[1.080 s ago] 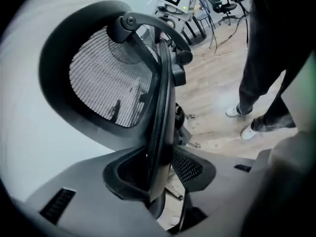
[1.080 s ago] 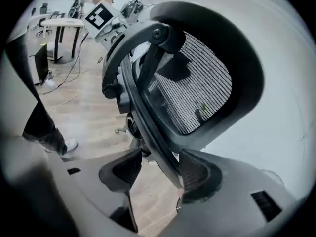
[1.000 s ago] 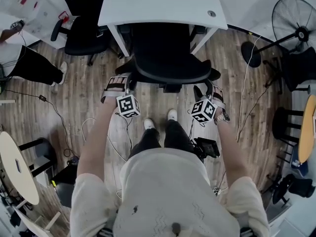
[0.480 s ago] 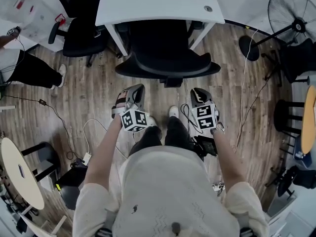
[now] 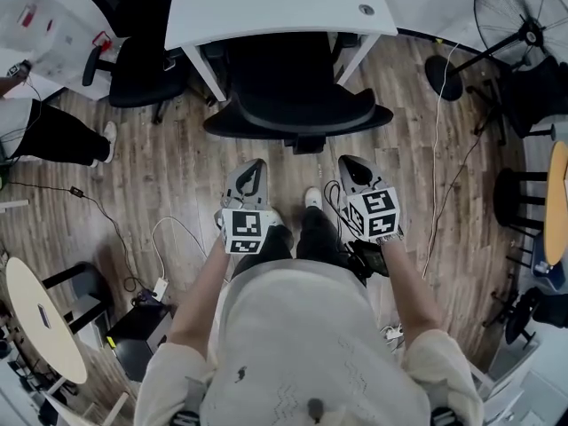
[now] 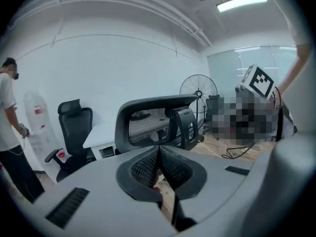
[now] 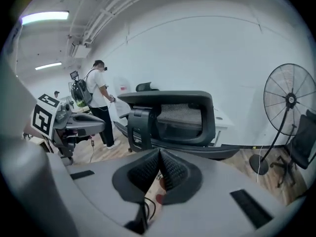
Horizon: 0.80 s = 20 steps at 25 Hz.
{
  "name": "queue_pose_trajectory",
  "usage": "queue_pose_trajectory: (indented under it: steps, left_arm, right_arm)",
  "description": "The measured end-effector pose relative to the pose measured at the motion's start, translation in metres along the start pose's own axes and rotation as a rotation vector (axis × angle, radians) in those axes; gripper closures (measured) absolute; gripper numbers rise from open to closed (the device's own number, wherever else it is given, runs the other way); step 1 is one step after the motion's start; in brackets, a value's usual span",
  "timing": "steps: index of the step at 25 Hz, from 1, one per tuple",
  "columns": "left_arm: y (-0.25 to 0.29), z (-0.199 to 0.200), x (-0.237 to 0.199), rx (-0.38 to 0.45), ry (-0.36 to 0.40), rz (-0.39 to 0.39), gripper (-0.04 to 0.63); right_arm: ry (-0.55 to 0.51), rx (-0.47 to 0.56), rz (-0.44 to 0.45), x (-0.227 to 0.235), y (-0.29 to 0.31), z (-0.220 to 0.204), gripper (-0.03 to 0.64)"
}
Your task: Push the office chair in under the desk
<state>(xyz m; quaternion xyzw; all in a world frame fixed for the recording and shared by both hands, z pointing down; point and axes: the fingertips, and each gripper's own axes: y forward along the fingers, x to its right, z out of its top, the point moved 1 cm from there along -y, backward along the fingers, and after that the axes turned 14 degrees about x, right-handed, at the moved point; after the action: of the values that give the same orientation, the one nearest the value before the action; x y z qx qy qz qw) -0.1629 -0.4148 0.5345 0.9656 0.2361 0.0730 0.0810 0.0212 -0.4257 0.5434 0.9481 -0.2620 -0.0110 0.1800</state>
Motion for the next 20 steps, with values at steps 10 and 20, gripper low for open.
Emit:
queue_pose_trajectory:
  steps: [10, 20]
  left_arm:
    - [-0.024, 0.072, -0.016, 0.168, -0.031, 0.09, 0.574]
    - [-0.049, 0.16, -0.04, 0.346, 0.067, 0.152, 0.574]
  right_arm:
    - [0.073, 0.179, 0.002, -0.036, -0.021, 0.059, 0.608]
    - [0.054, 0.376, 0.005, -0.046, -0.051, 0.153, 0.609]
